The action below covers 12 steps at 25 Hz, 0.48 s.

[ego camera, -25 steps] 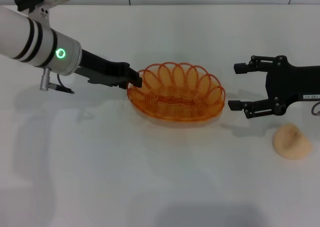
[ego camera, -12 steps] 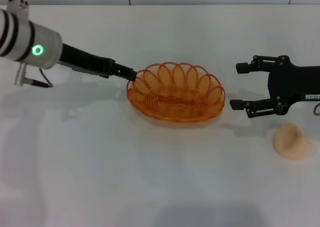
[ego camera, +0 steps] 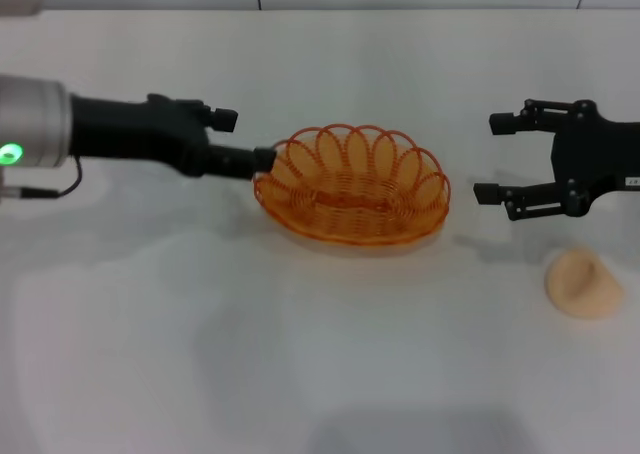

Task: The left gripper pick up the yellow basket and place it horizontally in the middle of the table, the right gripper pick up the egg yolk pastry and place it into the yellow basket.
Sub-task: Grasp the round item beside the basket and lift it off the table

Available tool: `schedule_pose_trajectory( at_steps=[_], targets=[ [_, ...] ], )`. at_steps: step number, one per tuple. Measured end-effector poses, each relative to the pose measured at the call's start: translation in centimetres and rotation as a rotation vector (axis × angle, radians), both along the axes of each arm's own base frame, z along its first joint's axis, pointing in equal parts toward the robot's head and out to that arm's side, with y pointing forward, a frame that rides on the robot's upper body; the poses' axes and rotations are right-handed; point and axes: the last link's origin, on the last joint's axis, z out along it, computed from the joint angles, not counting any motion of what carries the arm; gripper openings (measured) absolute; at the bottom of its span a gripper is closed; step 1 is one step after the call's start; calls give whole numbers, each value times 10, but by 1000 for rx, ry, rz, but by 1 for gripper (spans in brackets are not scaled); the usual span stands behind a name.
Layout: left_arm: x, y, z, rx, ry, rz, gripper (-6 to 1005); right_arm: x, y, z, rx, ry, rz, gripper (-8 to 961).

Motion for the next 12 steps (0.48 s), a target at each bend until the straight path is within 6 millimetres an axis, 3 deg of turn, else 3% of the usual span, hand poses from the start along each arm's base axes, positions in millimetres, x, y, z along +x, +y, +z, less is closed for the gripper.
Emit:
schedule_pose_trajectory(
  at_steps=[6, 12],
  targets=[
    [-18, -35, 8, 9, -51, -205, 870, 3, 2, 5, 14, 7, -30, 846],
    [-40, -54, 21, 1, -86, -244, 869, 8, 0, 5, 10, 5, -47, 846]
  ],
)
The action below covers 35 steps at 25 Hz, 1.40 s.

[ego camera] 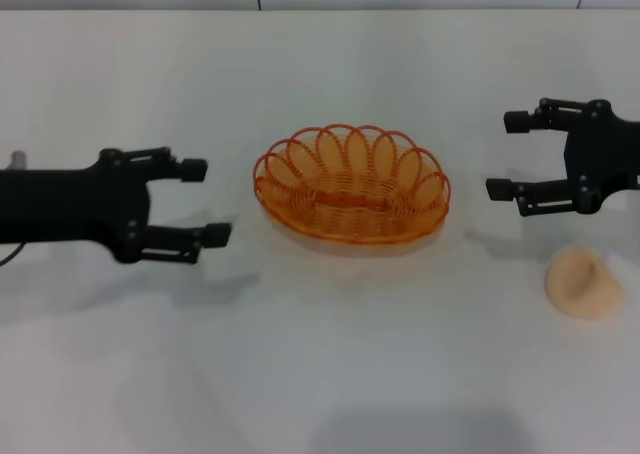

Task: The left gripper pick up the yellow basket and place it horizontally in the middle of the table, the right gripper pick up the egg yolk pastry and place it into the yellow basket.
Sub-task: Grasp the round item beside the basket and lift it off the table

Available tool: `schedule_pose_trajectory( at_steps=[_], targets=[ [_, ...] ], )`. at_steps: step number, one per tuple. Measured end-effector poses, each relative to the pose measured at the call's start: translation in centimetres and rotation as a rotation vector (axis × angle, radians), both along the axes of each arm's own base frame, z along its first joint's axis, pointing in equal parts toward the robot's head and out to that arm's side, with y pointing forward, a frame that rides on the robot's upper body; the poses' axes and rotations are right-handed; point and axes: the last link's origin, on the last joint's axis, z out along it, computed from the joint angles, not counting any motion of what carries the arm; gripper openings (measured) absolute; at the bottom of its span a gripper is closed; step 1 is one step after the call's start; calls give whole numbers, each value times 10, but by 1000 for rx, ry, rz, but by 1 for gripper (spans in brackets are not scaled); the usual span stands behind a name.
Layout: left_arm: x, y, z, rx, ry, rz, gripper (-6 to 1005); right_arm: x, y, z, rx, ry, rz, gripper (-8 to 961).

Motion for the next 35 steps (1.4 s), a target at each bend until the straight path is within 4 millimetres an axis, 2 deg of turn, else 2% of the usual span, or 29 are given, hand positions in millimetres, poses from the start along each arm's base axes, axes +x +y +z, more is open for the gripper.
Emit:
schedule_pose_trajectory(
  at_steps=[8, 12, 19, 22, 28, 35],
  targets=[
    [-9, -5, 14, -23, 24, -22, 867, 5, -6, 0, -24, 5, -37, 845],
    [-10, -3, 15, -33, 51, -26, 867, 6, -6, -1, -42, -20, -72, 845],
    [-11, -2, 13, -52, 89, -34, 866, 0, 2, 8, -85, -234, -195, 845],
    [-11, -1, 13, -56, 99, -36, 866, -7, 6, 16, -100, -367, -257, 845],
    [-10, 0, 13, -59, 104, -42, 865, -23, 6, 24, -204, -503, -383, 844],
    [-9, 2, 13, -61, 115, -47, 864, -33, 3, 10, -284, -596, -459, 842]
  ],
)
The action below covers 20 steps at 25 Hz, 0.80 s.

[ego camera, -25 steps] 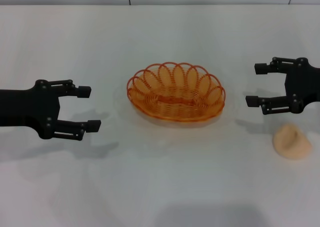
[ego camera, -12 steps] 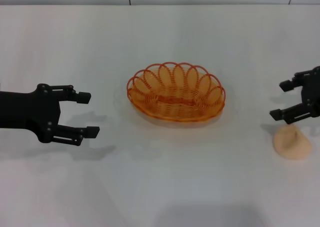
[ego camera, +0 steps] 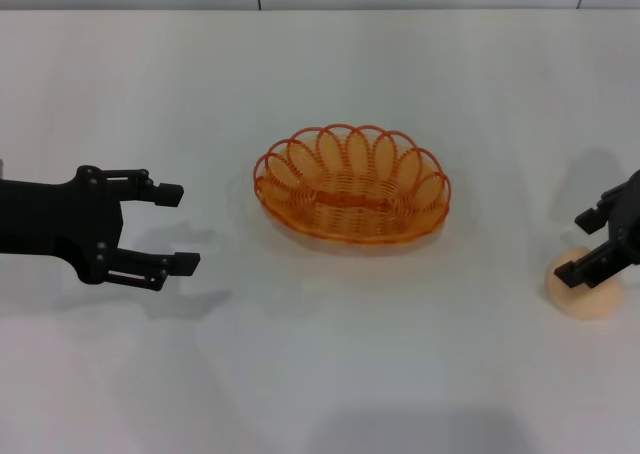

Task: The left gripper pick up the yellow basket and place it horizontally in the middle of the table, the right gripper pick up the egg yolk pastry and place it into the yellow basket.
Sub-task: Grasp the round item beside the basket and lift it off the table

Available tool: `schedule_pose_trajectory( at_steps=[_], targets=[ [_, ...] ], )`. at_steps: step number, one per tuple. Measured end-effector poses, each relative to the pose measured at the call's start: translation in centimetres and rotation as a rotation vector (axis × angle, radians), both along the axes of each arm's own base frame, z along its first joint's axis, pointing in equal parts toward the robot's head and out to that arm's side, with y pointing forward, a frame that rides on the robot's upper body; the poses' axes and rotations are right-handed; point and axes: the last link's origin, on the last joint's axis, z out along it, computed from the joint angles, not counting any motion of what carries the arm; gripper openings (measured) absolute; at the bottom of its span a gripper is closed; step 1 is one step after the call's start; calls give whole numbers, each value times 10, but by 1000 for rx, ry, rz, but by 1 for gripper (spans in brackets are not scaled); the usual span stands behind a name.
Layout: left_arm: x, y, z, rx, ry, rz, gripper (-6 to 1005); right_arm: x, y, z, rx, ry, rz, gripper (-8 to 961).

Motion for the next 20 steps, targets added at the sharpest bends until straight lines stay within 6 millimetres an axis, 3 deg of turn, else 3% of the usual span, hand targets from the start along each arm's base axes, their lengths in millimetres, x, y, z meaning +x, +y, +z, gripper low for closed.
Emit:
schedule_pose_trajectory(
  at_steps=[18, 20],
  targets=[
    [6, 4, -3, -2, -2, -19, 862, 17, -1, -15, 3, -71, -77, 729],
    [6, 4, -3, -3, 0, -18, 862, 18, -1, -15, 0, -72, -77, 633]
  ],
)
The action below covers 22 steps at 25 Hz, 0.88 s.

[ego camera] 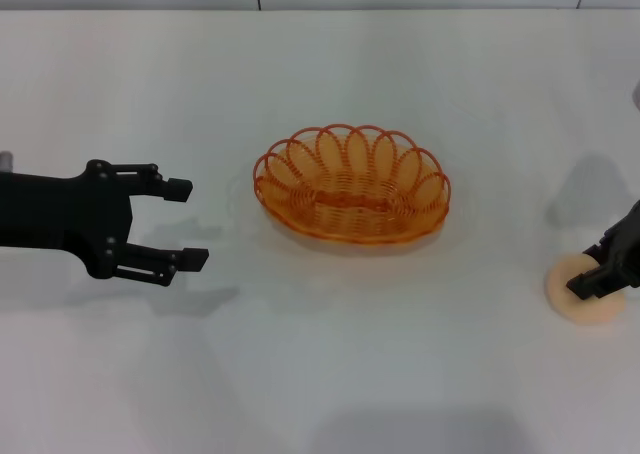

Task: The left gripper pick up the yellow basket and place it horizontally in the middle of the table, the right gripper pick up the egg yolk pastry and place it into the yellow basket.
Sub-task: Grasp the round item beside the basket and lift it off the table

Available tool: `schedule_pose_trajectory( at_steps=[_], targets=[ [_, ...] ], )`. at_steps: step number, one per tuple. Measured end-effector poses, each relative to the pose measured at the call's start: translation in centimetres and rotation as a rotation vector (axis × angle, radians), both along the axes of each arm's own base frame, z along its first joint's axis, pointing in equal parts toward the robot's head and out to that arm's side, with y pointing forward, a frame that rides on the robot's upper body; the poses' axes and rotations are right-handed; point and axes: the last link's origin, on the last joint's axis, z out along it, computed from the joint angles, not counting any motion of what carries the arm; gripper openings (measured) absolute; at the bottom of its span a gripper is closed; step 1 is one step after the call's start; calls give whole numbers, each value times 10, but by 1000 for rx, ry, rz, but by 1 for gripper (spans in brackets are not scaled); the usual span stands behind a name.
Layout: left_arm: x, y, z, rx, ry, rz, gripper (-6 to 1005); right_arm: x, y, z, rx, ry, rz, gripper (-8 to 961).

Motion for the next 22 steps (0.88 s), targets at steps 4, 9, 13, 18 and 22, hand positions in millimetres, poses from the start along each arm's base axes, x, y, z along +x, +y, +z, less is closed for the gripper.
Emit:
schedule_pose_trajectory(
  at_steps=[4, 9, 13, 18, 22],
  targets=[
    [-1, -1, -1, -2, 1, 3, 862, 0, 0, 0, 2, 0, 0, 442],
    [0, -2, -3, -6, -4, 4, 861, 1, 0, 1, 3, -2, 1, 227],
    [0, -3, -4, -8, -6, 4, 861, 1, 1, 3, 9, -2, 7, 124],
    [-1, -4, -5, -9, -6, 7, 860, -2, 3, 12, 33, 14, 19, 81],
    [-2, -4, -4, -6, -5, 3, 860, -13, 7, 30, 96, 88, 65, 64]
  ],
)
